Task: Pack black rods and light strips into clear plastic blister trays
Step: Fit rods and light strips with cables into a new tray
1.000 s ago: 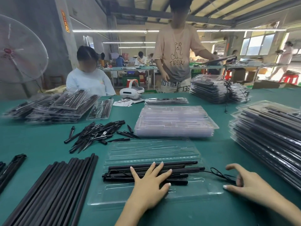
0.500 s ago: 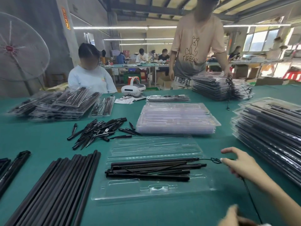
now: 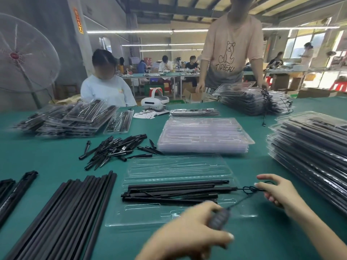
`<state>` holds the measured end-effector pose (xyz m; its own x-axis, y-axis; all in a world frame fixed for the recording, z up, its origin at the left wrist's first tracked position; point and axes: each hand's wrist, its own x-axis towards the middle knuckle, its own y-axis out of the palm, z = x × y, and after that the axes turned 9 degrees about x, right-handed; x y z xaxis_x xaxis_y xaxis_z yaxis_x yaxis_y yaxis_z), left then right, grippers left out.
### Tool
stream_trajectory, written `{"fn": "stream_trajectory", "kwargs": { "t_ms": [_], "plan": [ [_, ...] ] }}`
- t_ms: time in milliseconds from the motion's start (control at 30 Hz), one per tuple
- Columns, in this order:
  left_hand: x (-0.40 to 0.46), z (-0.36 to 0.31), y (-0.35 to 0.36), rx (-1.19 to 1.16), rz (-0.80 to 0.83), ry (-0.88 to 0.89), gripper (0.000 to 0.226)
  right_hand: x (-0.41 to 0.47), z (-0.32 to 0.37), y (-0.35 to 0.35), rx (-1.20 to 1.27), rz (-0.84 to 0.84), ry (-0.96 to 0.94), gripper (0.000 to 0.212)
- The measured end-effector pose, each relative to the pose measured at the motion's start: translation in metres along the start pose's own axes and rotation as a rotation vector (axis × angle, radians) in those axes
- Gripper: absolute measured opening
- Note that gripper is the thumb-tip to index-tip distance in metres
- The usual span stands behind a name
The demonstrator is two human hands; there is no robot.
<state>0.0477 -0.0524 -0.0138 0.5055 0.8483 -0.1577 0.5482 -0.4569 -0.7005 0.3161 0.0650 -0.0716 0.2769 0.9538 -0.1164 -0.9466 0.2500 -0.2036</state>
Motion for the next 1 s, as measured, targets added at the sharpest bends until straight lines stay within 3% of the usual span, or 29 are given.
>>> {"fn": "stream_trajectory", "kwargs": {
  "t_ms": [167,333,500,633,733,800,933,1000],
  "plan": [
    [-0.004,0.022,-0.063,0.330,-0.268,-0.177,0.013,-0.011,0.001,0.007,-0.136,-0.010,-0.086,0.018],
    [0.004,0.048,-0.099,0.617,-0.525,-0.254,0.021,-0.016,0.006,0.008,-0.216,-0.073,-0.203,0.016],
    [-0.003,0.092,-0.104,0.941,-0.418,-0.142,0.030,-0.022,-0.001,0.009,-0.291,-0.007,-0.287,0.014],
    [-0.037,0.131,-0.135,1.040,-0.415,-0.332,0.028,-0.021,-0.010,0.008,-0.295,-0.040,-0.322,0.016],
    [-0.055,0.153,-0.148,1.095,-0.386,-0.397,0.018,-0.027,-0.018,0.015,-0.333,0.037,-0.394,0.020],
    [-0.058,0.162,-0.145,1.088,-0.325,-0.358,0.020,-0.030,-0.024,0.021,-0.421,0.044,-0.468,0.024],
    [-0.060,0.167,-0.128,0.795,-0.139,-0.322,0.036,-0.032,-0.028,0.023,-0.548,-0.020,-0.506,0.024],
    [-0.057,0.164,-0.118,0.822,-0.147,-0.312,0.039,-0.032,-0.027,0.022,-0.536,-0.056,-0.518,0.027]
  ]
}}
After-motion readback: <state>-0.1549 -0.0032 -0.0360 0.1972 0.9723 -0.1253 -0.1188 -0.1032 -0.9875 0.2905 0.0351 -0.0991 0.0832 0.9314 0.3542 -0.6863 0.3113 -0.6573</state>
